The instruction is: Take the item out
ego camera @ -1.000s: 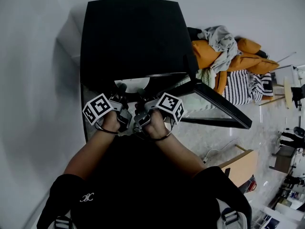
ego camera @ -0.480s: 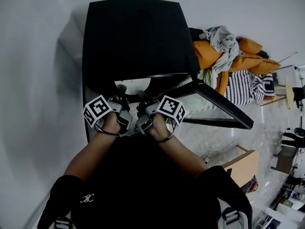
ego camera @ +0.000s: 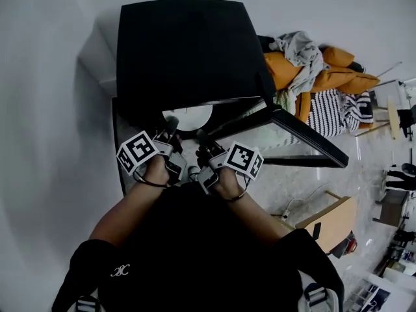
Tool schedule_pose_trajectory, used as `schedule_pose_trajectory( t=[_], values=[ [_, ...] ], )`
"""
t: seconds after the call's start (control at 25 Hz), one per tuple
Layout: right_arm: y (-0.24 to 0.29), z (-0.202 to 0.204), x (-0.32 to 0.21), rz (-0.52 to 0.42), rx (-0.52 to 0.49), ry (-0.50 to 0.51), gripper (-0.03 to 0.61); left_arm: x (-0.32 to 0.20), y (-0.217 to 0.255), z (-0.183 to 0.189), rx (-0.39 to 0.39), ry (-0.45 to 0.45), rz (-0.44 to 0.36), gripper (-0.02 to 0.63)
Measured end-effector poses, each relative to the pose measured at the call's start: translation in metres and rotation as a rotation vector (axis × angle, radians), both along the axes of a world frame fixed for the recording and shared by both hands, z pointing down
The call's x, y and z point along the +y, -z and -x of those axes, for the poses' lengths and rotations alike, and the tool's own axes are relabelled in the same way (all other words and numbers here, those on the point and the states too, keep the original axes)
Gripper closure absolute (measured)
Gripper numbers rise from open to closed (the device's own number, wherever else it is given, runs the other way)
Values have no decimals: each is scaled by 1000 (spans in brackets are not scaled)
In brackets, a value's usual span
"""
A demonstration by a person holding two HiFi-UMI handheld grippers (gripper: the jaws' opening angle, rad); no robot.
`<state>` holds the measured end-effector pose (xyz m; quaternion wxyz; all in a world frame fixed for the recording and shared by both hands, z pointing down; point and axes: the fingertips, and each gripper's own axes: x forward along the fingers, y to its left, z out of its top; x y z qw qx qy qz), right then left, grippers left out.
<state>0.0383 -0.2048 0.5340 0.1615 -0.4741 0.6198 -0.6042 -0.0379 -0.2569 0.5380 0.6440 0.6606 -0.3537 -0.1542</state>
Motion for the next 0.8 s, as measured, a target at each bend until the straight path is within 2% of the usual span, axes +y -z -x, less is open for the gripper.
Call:
schedule_pose_trajectory(
  t=[0.12, 0.2, 0.24, 0.44, 0.52, 0.64, 0.8],
  values=[
    [8, 3, 7, -47, 58, 4, 552, -1, -3, 5, 9, -7, 13, 597],
    [16, -1, 10, -103, 178, -4, 554, 0, -4, 7, 15, -19, 20, 597],
    [20, -5, 10, -138, 268, -17, 569, 1, -5, 7, 18, -26, 24, 597],
    [51, -22, 10, -346, 777, -71, 569, 6, -6, 11, 27, -70, 30, 597],
    [59, -26, 11, -391, 924, -81, 569, 9, -7, 12, 30, -88, 31, 597],
    [65, -30, 16, -417, 1018, -104, 569, 17, -8, 9, 42, -122, 36, 597],
    [68, -27, 25, -421, 1004, -135, 569, 29, -6, 8, 57, -167, 38, 597]
  ],
)
